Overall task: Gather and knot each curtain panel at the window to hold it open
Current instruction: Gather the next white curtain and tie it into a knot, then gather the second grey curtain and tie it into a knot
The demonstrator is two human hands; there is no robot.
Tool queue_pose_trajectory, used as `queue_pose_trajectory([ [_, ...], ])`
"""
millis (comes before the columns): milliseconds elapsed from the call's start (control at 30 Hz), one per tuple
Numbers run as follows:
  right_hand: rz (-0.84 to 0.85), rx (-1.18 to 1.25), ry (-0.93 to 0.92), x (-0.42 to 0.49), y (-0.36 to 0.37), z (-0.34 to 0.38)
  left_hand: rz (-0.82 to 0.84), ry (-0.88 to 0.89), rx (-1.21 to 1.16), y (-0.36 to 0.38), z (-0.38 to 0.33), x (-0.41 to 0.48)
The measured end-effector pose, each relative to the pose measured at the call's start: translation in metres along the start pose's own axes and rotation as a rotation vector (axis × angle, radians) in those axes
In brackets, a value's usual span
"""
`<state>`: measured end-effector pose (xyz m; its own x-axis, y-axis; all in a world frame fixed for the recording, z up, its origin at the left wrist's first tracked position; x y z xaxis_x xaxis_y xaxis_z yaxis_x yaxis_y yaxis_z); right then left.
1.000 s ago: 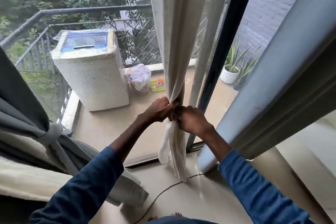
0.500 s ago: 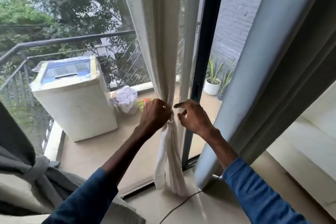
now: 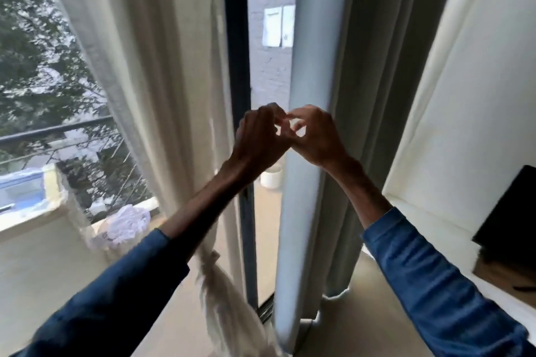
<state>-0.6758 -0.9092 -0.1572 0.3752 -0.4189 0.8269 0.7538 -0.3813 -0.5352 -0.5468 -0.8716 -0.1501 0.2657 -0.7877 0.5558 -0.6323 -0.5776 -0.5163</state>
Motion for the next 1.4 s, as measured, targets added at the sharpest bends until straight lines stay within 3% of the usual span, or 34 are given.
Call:
queue_pose_trajectory([
  [433,-0.245,-0.232,-0.029,0.096,-0.152,-0.07,-0.154,0.205,0.019,0.028,-0.15,0.111],
  [833,-0.454,-0.155,-0.096,0.191,-0.261,-0.2,-0.552,0.256,0.043,0.03,-0.292,0.219],
  [1033,-0.385,-0.004,0.049,0.261,-0.288,-0.234,-0.643,0.173,0.122,0.007,-0.34,0.252],
  [1267,-0.324,0.159,0.071,0.329,-0.285,-0.237,-0.755,0.25,0.32,-0.019,-0.374,0.281],
  [1400,-0.381,0.155,0.05,0.355,-0.283,-0.231,-0.793,0.231,0.397,-0.034,-0.374,0.294],
])
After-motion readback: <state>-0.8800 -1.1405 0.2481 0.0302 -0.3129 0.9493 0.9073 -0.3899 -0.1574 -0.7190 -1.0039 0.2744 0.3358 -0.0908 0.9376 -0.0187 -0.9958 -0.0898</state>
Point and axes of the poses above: each hand's wrist, its own x-axis towards the middle knuckle, its own y-axis out of the palm, z = x × y, the point moved 5 cm from there along x, towards the middle knuckle, and after that the axes turned 14 degrees about -y, right-handed, at the moved point
